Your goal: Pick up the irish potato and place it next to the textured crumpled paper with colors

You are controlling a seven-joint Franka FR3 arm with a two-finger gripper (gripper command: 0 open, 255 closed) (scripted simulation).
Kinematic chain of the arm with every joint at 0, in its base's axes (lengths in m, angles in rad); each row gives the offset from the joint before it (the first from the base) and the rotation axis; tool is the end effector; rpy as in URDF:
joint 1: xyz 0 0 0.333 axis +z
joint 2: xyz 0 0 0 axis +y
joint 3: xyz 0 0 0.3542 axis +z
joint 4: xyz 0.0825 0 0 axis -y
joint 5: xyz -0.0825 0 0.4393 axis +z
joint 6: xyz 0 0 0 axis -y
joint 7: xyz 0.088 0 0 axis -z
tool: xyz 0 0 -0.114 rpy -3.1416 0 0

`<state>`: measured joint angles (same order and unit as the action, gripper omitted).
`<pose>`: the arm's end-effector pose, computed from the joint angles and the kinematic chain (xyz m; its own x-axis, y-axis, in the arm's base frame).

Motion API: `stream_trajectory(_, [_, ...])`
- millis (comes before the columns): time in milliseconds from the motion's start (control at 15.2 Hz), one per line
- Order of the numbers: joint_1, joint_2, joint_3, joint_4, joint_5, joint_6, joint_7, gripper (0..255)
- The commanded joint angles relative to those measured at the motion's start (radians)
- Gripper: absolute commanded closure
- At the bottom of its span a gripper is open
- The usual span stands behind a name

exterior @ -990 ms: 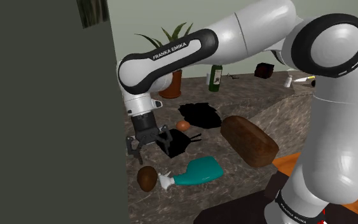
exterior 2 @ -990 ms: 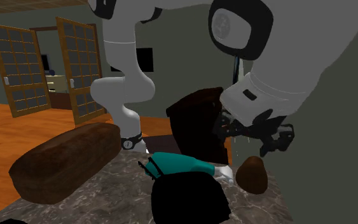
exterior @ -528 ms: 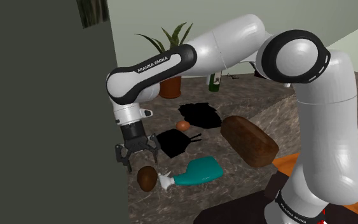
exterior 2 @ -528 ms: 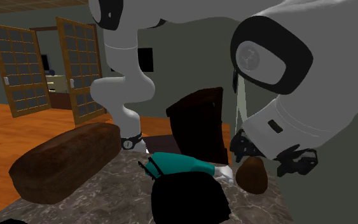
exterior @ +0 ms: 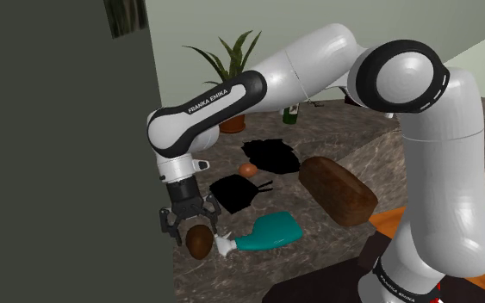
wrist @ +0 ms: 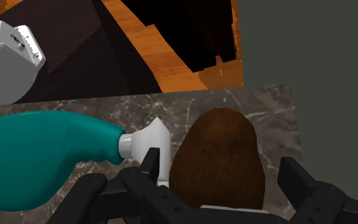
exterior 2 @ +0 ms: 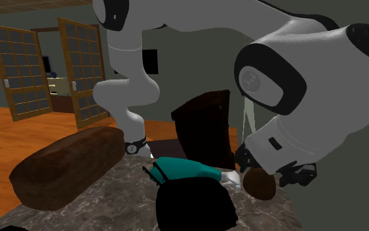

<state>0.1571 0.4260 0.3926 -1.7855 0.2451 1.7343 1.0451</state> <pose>0.5524 0.3468 0.3087 0.6761 -0.5198 -0.5222 -0.4931 -0.8459 0.2035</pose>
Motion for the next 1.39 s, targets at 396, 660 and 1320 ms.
stream_trajectory(396, [0.000, 0.000, 0.000, -0.001, 0.000, 0.001, 0.000, 255])
stream_trajectory(660, [0.000, 0.000, 0.000, -0.001, 0.000, 0.001, 0.000, 255])
stream_trajectory(1320, [-0.008, -0.044, 0.006, 0.034, 0.012, -0.074, 0.016, 255])
